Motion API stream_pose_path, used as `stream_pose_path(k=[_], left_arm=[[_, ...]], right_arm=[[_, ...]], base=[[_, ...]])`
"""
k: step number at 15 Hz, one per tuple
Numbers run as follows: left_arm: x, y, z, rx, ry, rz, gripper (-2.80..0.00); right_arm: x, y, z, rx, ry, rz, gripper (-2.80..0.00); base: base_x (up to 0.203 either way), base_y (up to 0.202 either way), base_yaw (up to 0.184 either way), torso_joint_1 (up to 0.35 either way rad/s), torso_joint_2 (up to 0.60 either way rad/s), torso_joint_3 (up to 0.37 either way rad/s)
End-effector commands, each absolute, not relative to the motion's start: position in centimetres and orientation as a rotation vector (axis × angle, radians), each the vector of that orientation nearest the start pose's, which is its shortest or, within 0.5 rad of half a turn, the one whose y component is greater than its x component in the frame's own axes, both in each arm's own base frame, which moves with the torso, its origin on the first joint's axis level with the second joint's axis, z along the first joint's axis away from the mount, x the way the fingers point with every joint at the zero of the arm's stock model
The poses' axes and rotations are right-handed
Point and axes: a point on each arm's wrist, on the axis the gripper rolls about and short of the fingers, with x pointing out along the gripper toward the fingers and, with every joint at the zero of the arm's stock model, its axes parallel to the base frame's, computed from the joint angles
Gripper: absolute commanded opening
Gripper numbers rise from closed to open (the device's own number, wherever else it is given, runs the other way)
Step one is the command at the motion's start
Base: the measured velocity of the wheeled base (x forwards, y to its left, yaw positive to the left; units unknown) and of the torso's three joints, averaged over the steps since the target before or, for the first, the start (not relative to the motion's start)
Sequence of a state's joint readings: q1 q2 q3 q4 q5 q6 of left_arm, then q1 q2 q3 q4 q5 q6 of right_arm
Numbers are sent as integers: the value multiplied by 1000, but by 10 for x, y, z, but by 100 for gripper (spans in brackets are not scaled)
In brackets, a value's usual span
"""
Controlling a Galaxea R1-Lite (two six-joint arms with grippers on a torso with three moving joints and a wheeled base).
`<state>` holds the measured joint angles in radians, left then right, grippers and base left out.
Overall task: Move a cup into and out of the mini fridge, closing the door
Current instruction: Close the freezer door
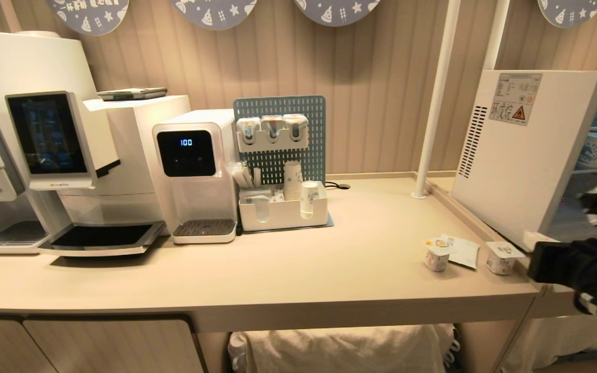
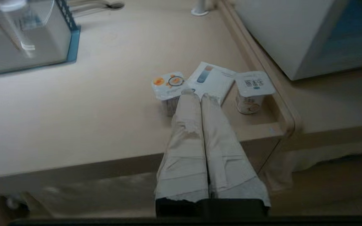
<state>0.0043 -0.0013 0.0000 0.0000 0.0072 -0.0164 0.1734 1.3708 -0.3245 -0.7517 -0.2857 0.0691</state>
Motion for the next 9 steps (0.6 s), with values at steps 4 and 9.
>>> stream_pose_path(k=[4, 9], left_arm=[[-23, 0, 75, -17, 1, 12, -280], [-23, 0, 75, -17, 1, 12, -280]], right_arm=[[80, -1, 191, -39, 185, -536, -280], [-3, -19, 180, -34, 4, -900, -280]], base=[[0, 0, 0, 0, 0, 0], [0, 0, 0, 0, 0, 0]])
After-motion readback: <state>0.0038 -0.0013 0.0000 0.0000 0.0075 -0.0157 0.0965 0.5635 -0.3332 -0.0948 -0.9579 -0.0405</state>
